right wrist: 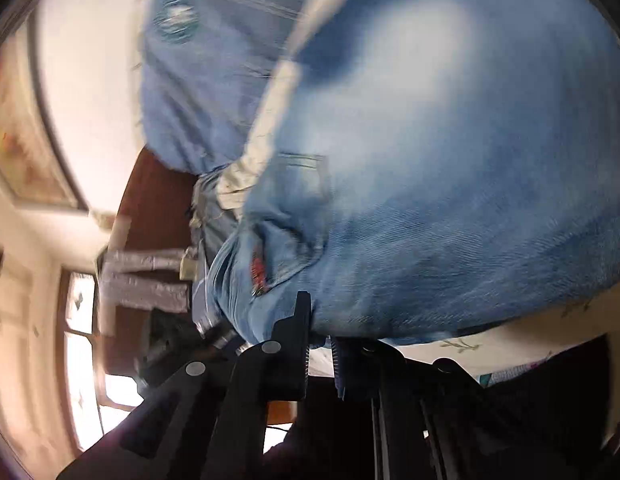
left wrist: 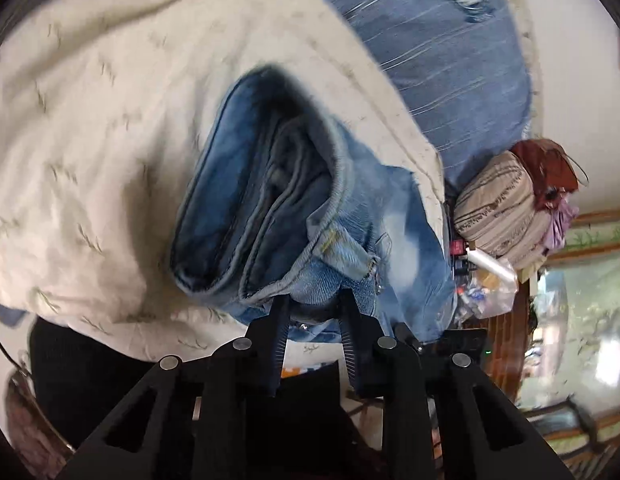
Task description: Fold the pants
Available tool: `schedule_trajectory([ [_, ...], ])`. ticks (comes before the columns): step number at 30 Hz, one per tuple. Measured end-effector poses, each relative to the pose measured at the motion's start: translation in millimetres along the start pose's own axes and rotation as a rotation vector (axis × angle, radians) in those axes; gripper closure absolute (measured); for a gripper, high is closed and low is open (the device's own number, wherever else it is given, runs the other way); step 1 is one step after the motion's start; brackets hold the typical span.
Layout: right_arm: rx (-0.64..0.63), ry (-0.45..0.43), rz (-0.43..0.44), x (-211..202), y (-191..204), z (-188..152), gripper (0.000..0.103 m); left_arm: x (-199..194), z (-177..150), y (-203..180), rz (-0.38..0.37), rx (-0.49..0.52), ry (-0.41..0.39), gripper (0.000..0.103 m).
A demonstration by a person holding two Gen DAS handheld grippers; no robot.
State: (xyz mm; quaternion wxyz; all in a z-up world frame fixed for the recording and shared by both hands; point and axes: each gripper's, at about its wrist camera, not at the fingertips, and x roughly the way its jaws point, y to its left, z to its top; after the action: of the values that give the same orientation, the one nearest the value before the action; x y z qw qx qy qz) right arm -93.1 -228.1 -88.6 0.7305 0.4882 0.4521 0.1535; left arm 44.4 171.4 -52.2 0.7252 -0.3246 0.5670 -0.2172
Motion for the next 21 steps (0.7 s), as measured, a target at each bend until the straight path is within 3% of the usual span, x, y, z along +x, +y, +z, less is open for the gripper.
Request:
schedule_trajectory([
  [5, -0.02, 0.09, -0.123, 23, -10, -16, 0.092, 0, -38, 23, 0.112, -0.002, 0.061, 0.079],
  [9, 0.061, 0.117, -0.139, 34, -31, -18, 0.093, 18, -43, 43, 0.164, -0.048, 0.133, 0.077],
  [11, 0.079, 0.12, -0.122, 33, -36, -17, 0.092, 18, -37, 39, 0.158, -0.048, 0.132, 0.076],
  [14, 0.072, 0.118, -0.142, 21, -33, -14, 0.077, 10, -36, 27, 0.149, 0.036, 0.123, 0.075],
  [16, 0.062, 0.087, -0.157, 2, -30, -11, 0.053, -1, -41, 13, 0.126, 0.137, 0.124, 0.075],
  [19, 0.066, -0.054, -0.234, -58, -36, -2, 0.048, -30, -49, -6, 0.085, 0.285, 0.103, 0.068],
  [21, 0.102, -0.166, -0.264, -98, -48, 5, 0.048, -45, -49, -13, 0.083, 0.329, 0.071, 0.063],
])
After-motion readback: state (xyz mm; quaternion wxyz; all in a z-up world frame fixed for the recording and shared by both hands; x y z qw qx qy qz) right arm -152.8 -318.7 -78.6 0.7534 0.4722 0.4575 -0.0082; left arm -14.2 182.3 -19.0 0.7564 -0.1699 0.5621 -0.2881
